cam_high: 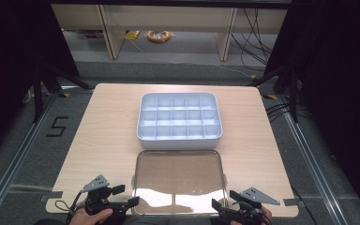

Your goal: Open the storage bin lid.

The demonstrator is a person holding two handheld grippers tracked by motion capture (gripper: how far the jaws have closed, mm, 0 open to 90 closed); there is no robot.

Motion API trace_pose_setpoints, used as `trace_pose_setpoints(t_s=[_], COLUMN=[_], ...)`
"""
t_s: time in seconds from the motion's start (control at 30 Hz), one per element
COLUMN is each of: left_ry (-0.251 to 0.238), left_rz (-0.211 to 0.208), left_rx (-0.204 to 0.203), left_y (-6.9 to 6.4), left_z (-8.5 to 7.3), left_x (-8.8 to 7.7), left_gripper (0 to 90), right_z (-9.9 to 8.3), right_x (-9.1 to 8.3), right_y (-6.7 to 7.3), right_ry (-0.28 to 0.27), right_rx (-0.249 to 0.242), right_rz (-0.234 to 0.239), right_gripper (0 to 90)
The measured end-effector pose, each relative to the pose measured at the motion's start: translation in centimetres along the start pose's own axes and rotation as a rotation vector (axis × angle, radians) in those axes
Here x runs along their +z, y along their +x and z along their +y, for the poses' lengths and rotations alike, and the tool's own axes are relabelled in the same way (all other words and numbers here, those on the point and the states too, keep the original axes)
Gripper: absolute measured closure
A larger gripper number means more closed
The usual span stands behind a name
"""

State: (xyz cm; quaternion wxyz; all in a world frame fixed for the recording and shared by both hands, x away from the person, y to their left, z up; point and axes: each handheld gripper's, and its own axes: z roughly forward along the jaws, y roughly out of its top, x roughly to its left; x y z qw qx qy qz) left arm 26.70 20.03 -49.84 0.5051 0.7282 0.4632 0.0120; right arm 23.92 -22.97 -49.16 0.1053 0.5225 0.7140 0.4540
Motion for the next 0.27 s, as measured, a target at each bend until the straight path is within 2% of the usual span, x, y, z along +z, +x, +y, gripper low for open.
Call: trace_pose_setpoints(t_s=[0.03,0.13,0.17,0.2,0.27], left_ry=[-0.001,0.001,0.002,0.001,0.002], left_rz=[-0.001,0.0,0.0,0.005,-0.001], left_rx=[-0.005,-0.009,-0.009,-0.01,-0.01], left_y=[0.01,0.1,0.1,0.08,0.11], left_z=[0.0,0.01,0.02,0.01,0.01], left_x=[0.01,-0.01,-0.03,-0.02,0.01], left_gripper=[14.6,14.6,14.6,14.6,14.6], right_z=[-0.03,-0.06,-0.06,-0.05,-0.05], right_x=[0.09,0.22,-0.05,0.04,0.03], right_y=[-0.01,-0.14,0.24,-0.13,-0.2], right_ry=[-0.003,-0.001,0.03,0.02,0.017], right_rx=[0.008,-0.003,0.042,0.003,0.004], right_rz=[0.016,-0.001,-0.017,-0.012,-0.011], right_gripper=[19.6,19.6,19.6,19.6,19.6])
